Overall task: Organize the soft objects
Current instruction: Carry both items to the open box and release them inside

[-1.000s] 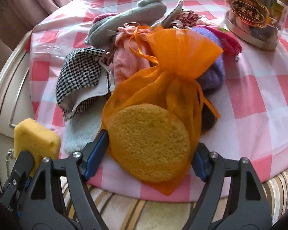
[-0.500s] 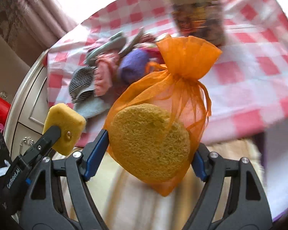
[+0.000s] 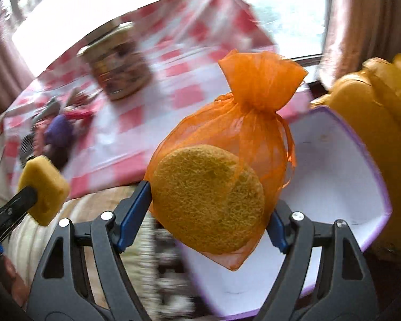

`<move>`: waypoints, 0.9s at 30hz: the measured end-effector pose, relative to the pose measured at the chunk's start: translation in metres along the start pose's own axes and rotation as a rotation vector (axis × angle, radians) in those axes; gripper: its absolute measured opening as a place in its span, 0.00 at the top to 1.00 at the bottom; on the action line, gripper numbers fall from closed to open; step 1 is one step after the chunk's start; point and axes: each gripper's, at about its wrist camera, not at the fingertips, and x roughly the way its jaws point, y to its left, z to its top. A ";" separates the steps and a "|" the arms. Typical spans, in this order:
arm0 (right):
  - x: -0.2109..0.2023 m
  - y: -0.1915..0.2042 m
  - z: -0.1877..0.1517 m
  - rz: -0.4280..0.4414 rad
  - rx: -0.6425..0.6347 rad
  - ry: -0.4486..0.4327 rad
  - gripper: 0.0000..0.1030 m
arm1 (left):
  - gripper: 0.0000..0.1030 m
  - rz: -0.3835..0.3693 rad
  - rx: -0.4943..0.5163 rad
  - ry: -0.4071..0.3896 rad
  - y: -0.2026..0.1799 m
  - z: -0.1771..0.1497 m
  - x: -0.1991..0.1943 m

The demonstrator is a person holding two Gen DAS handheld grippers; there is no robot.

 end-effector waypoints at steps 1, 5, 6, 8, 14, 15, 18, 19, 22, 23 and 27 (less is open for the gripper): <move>-0.001 -0.009 0.001 -0.020 0.006 -0.006 0.22 | 0.67 -0.012 0.008 0.015 -0.007 -0.002 0.004; -0.007 -0.040 0.006 -0.112 0.050 -0.033 0.22 | 0.67 -0.060 0.061 0.070 -0.040 -0.012 0.022; -0.007 -0.044 0.008 -0.127 0.058 -0.039 0.22 | 0.67 -0.082 0.073 0.089 -0.049 -0.014 0.027; -0.010 -0.055 0.010 -0.161 0.075 -0.051 0.15 | 0.59 -0.121 0.097 0.117 -0.066 -0.018 0.036; -0.015 -0.053 0.011 -0.287 0.013 -0.150 0.00 | 0.36 -0.117 0.164 0.168 -0.086 -0.026 0.051; -0.013 -0.050 0.011 -0.303 -0.018 -0.156 0.00 | 0.36 -0.110 0.161 0.163 -0.084 -0.025 0.050; -0.007 -0.042 0.010 -0.281 -0.059 -0.127 0.00 | 0.36 -0.098 0.136 0.140 -0.074 -0.019 0.046; -0.009 -0.042 0.008 -0.251 -0.056 -0.124 0.00 | 0.36 -0.088 0.129 0.126 -0.069 -0.016 0.042; -0.008 -0.037 0.007 -0.183 -0.051 -0.119 0.00 | 0.36 -0.050 0.110 0.078 -0.051 -0.005 0.034; -0.008 -0.034 0.006 -0.179 -0.063 -0.117 0.00 | 0.36 -0.037 0.105 0.064 -0.047 -0.002 0.032; -0.004 -0.018 0.004 -0.136 -0.099 -0.093 0.00 | 0.36 0.039 0.061 -0.020 -0.014 0.016 0.012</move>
